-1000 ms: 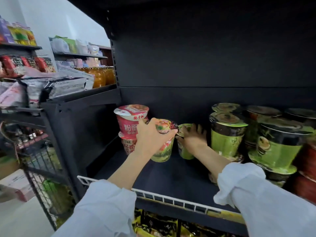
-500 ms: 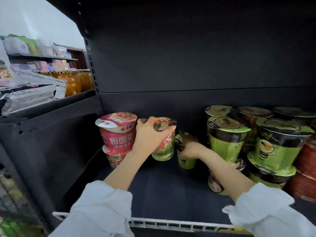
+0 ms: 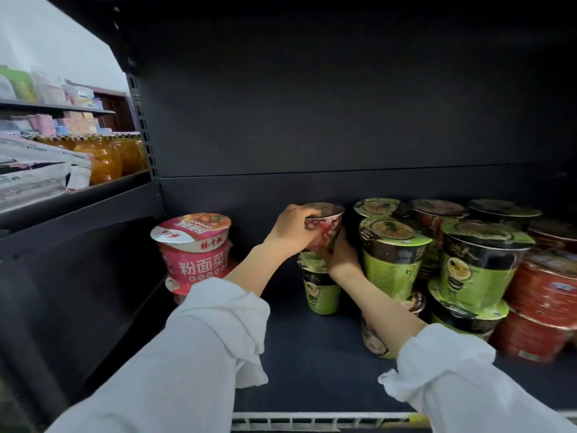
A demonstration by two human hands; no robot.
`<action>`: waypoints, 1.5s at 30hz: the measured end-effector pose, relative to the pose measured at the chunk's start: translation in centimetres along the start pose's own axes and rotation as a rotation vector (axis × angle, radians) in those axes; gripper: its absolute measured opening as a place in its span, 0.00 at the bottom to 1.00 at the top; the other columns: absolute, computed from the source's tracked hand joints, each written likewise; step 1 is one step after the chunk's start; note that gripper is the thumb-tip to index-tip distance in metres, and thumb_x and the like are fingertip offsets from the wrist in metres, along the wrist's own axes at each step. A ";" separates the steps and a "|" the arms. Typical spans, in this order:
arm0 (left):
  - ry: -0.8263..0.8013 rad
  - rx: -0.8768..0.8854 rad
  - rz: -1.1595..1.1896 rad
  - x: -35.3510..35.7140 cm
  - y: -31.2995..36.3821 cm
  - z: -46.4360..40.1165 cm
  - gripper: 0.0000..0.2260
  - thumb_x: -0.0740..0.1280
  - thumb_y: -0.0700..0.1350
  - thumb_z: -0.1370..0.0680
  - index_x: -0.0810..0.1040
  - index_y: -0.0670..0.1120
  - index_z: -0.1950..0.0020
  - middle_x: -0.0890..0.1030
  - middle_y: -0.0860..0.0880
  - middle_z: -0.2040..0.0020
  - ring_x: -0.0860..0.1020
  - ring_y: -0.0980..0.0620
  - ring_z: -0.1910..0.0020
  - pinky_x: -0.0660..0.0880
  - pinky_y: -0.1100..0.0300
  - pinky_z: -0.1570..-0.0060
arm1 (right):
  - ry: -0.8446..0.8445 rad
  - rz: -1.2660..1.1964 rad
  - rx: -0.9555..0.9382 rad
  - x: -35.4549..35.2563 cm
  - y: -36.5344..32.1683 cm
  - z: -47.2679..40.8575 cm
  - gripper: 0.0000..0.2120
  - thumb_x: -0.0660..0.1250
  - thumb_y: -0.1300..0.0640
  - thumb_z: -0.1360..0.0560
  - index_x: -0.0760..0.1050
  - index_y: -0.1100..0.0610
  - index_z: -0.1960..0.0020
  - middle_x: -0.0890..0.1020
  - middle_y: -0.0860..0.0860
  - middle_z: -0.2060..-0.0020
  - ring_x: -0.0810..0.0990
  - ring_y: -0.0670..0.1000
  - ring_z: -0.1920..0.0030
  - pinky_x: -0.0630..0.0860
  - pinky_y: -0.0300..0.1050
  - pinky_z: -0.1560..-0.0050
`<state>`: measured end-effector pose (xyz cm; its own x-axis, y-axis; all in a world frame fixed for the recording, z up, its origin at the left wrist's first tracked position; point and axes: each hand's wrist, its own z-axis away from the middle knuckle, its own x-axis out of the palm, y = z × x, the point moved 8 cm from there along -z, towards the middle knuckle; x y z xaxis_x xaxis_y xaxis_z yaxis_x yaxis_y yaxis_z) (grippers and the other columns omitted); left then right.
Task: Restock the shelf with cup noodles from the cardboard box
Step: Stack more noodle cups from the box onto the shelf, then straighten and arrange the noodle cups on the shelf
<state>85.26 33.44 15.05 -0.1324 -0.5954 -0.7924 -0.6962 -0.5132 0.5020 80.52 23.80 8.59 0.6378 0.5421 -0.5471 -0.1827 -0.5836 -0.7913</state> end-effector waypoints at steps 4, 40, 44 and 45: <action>-0.019 0.049 -0.091 1.0 0.3 0.2 0.21 0.64 0.38 0.22 0.69 0.49 0.29 0.65 0.46 0.27 0.65 0.47 0.28 0.61 0.58 0.31 | -0.052 0.134 0.085 0.4 0.6 0.4 0.22 0.55 0.56 0.18 0.58 0.63 0.28 0.69 0.59 0.32 0.69 0.55 0.33 0.65 0.37 0.41; 0.004 -0.152 0.175 22.1 28.5 35.5 0.07 0.64 0.44 0.22 0.79 0.46 0.47 0.80 0.51 0.55 0.79 0.50 0.52 0.77 0.54 0.51 | -0.189 0.366 0.000 -31.7 21.2 34.9 0.11 0.62 0.56 0.22 0.78 0.53 0.42 0.82 0.51 0.48 0.81 0.53 0.51 0.80 0.52 0.50; -0.152 -0.059 0.206 28.6 37.2 37.1 0.07 0.64 0.44 0.22 0.79 0.46 0.47 0.82 0.48 0.51 0.80 0.49 0.51 0.78 0.52 0.50 | -0.181 0.431 0.113 -39.8 27.9 38.6 0.11 0.60 0.56 0.21 0.78 0.55 0.42 0.82 0.53 0.50 0.81 0.56 0.55 0.80 0.51 0.55; -0.189 -0.048 0.215 30.2 39.3 37.4 0.08 0.64 0.44 0.22 0.79 0.46 0.46 0.82 0.47 0.51 0.80 0.48 0.51 0.78 0.52 0.50 | -0.176 0.440 0.136 -41.8 29.6 39.2 0.11 0.60 0.57 0.21 0.78 0.56 0.42 0.82 0.53 0.50 0.81 0.56 0.54 0.80 0.52 0.54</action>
<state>27.52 18.41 -2.06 -0.4054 -0.5704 -0.7143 -0.6045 -0.4189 0.6775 19.11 7.52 -2.66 0.3440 0.3624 -0.8662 -0.5100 -0.7025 -0.4965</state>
